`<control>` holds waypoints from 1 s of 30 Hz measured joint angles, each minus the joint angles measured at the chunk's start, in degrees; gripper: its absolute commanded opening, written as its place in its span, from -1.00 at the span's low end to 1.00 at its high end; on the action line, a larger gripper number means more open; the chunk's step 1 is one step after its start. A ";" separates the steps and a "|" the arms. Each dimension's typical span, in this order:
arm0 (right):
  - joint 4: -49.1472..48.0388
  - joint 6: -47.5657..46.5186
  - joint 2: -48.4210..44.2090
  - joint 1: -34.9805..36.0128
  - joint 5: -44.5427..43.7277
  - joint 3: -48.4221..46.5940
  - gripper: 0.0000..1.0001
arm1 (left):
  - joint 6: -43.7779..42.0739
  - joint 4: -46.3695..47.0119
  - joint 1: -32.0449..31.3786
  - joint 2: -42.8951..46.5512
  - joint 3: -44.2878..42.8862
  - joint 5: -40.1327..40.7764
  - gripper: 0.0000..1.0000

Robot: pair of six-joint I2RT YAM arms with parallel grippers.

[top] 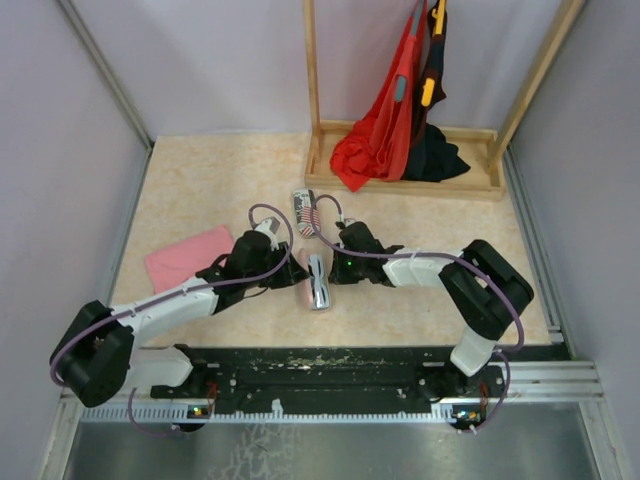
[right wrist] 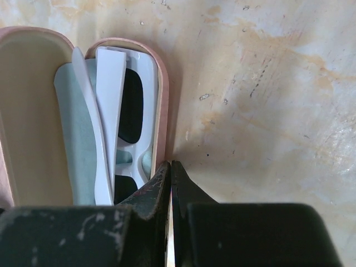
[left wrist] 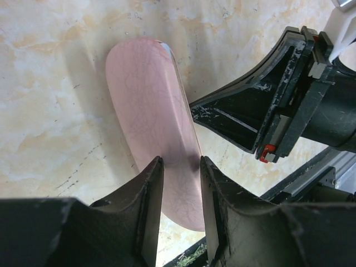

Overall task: Organize the sunglasses
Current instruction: Close the sunglasses case at the center of the board.

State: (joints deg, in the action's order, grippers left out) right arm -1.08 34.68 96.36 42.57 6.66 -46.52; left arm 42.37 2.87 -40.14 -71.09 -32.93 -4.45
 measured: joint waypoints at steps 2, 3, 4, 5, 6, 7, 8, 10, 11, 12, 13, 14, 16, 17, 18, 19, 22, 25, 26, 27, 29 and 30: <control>-0.04 0.04 0.02 0.00 0.04 0.00 -0.97 | 0.00 0.00 0.00 -0.52 0.00 0.17 -0.24; -0.09 0.04 0.04 0.00 0.09 0.00 -0.98 | 0.02 0.07 0.00 -0.68 0.00 0.17 -0.25; -0.09 0.04 0.04 -0.02 0.13 0.00 -0.98 | 0.00 0.24 0.00 -0.83 0.00 0.17 -0.26; -0.09 0.04 0.04 -0.04 0.13 0.00 -0.98 | 0.00 0.37 0.00 -0.90 0.00 0.15 -0.27; -0.09 0.07 0.04 -0.07 0.17 0.00 -0.98 | 0.02 0.50 0.00 -0.94 0.00 0.17 -0.27; -0.09 0.07 0.04 -0.07 0.20 0.02 -0.98 | 0.00 0.63 0.00 -1.03 0.00 0.17 -0.28; -0.11 0.07 0.04 -0.07 0.20 0.02 -0.98 | 0.00 0.79 0.00 -1.14 0.00 0.17 -0.29; -0.11 0.07 0.04 -0.09 0.22 0.02 -0.98 | 0.00 1.14 0.00 -1.27 0.00 0.22 -0.30; -0.13 0.07 0.04 -0.11 0.26 0.02 -0.98 | 0.02 1.25 0.00 -1.33 0.00 0.26 -0.30; -0.15 0.09 0.04 -0.11 0.35 0.02 -0.98 | 0.02 1.38 -0.02 -1.40 0.00 0.33 -0.30; -0.17 0.11 0.04 -0.11 0.37 0.04 -0.98 | 0.02 1.57 -0.04 -1.55 0.00 0.39 -0.30; -0.20 0.13 0.04 -0.11 0.39 0.04 -0.98 | 0.00 1.81 -0.11 -1.70 0.00 0.44 -0.30; -0.20 0.33 0.07 -0.13 0.39 0.04 -0.98 | 0.02 2.36 -0.35 -2.36 -0.17 0.59 -0.31; -0.20 0.39 0.07 -0.17 0.42 0.04 -0.98 | 0.02 2.67 -0.48 -2.84 -0.44 0.63 -0.31; -0.20 0.44 0.07 -0.26 0.44 0.04 -0.98 | 0.02 2.95 -0.66 -3.45 -0.87 0.76 -0.31; -0.20 0.48 0.09 -0.37 0.46 0.04 -0.98 | 0.00 3.50 -0.87 -4.13 -1.31 0.87 -0.31; -0.24 0.50 0.11 -0.48 0.57 0.04 -0.98 | 0.09 4.76 -1.84 -6.32 -2.19 1.11 -0.31; -0.94 0.70 0.42 -0.44 0.94 0.04 -0.98 | 0.07 5.42 -3.15 -8.11 -2.32 1.25 -0.31; -1.29 0.79 0.59 -0.35 1.07 0.04 -0.98 | 0.07 4.83 -3.48 -8.87 -2.27 1.27 -0.31; -1.51 0.92 0.59 -0.35 1.22 0.04 -0.99 | 0.31 4.83 -3.74 -9.60 -2.19 1.29 -0.31; -2.03 1.01 0.59 -0.35 1.20 0.37 -0.97 | 0.31 5.07 -3.96 -9.81 -2.34 1.31 -0.31; -2.47 1.14 0.59 -0.35 1.14 0.68 -0.94 | 0.28 5.09 -3.98 -9.81 -2.34 1.36 -0.30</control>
State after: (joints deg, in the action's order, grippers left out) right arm -3.55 35.81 96.95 42.22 7.79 -45.84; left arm 42.65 7.97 -44.12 -80.90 -35.27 -3.09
